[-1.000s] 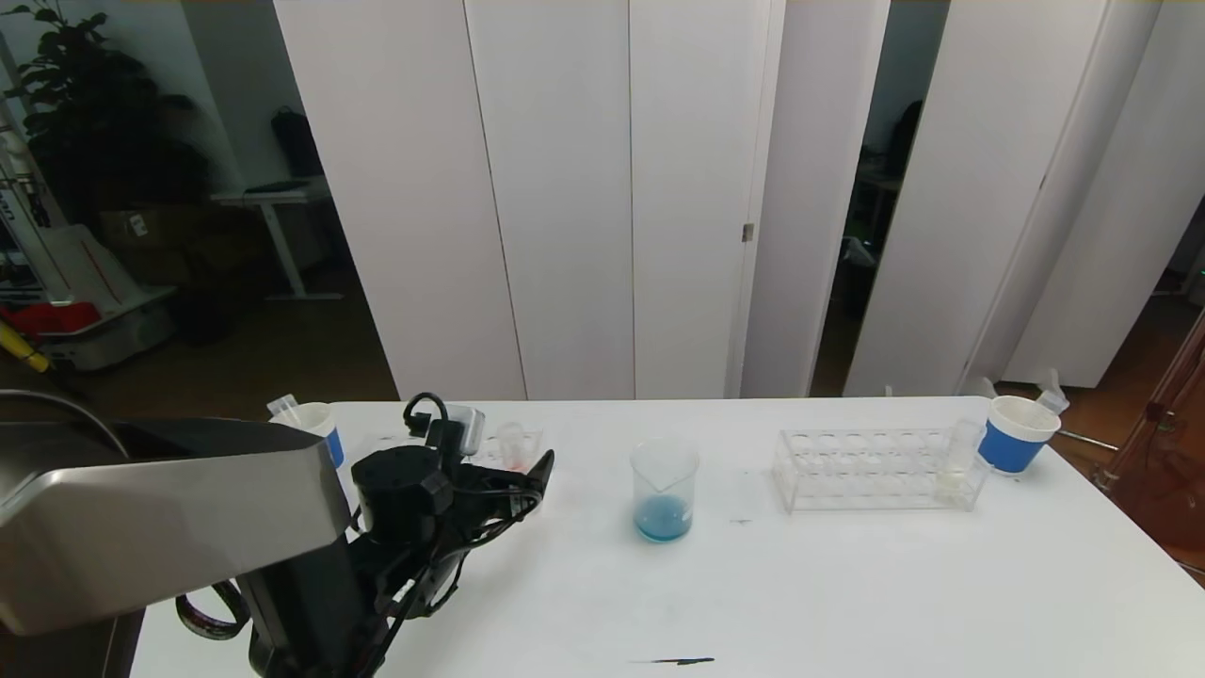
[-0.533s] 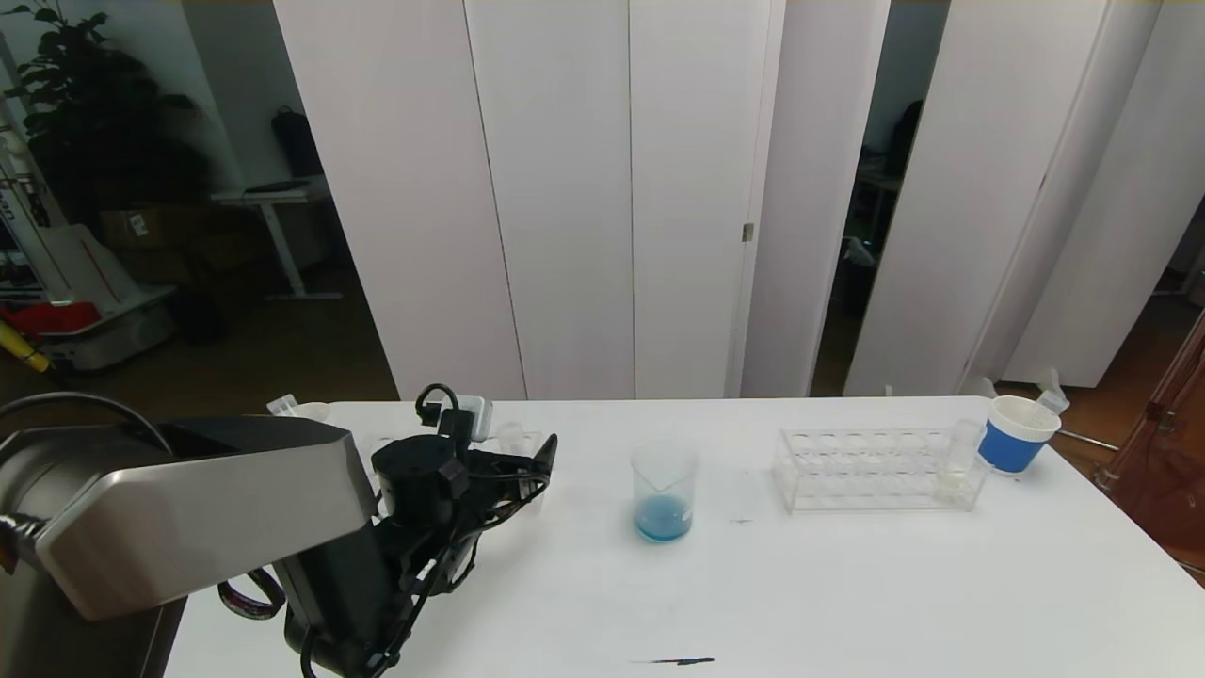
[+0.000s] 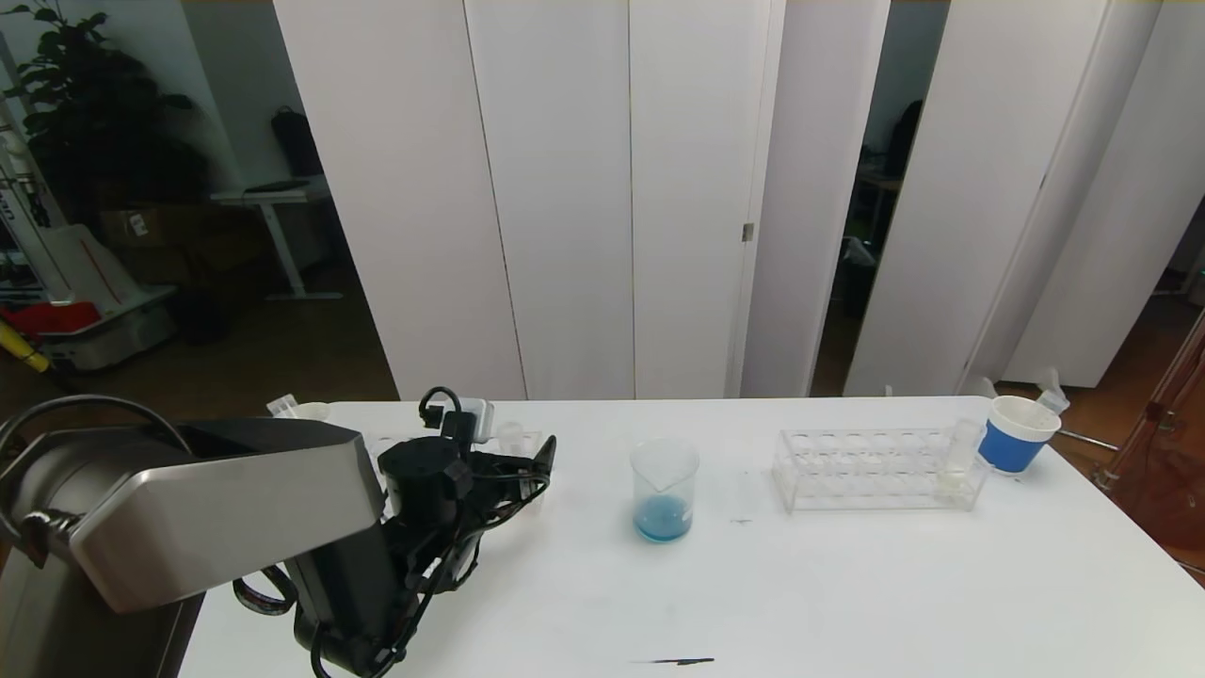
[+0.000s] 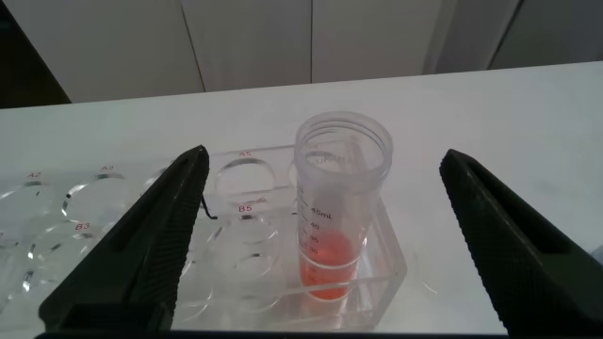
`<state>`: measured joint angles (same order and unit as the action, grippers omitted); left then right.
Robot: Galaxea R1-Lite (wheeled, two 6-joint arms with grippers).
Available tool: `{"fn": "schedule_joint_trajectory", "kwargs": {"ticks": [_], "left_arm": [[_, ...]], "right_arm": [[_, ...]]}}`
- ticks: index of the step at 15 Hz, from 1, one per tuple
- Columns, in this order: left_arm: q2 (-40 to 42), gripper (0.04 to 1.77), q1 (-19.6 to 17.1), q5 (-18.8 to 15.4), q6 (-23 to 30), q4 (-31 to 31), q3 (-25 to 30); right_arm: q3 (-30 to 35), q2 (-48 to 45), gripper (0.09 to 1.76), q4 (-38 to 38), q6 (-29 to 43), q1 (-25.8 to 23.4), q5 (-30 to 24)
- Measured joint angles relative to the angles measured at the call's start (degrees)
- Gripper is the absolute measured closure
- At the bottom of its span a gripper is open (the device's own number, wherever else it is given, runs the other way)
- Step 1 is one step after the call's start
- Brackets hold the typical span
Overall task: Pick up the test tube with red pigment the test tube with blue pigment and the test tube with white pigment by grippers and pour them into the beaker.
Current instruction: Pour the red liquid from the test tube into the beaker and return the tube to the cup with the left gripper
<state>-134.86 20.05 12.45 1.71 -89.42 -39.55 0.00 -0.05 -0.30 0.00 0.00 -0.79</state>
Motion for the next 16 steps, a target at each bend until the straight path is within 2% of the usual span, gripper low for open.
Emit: {"fn": "schedule_joint_trajectory", "kwargs": {"ticks": [3, 13, 14, 15, 16], "left_arm": [[-0.33, 0.06, -0.11, 1.11, -0.06, -0.02, -1.38], [-1.07, 0.06, -0.54, 1.13, 0.16, -0.02, -2.12], [-1.08, 0.16, -0.55, 1.16, 0.24, -0.02, -2.12], [-1.11, 0.43, -0.55, 1.13, 0.29, -0.02, -2.12], [-1.13, 0.83, -0.55, 1.11, 0.22, 0.00, -2.12]], "right_arm": [[0.00, 0.00, 0.10, 0.00, 0.00, 0.00, -0.02], [0.00, 0.00, 0.10, -0.02, 0.00, 0.00, -0.06], [0.00, 0.00, 0.10, -0.02, 0.02, 0.00, -0.02], [0.00, 0.00, 0.10, -0.02, 0.00, 0.00, -0.06], [0.00, 0.00, 0.10, -0.02, 0.00, 0.00, -0.05]]}}
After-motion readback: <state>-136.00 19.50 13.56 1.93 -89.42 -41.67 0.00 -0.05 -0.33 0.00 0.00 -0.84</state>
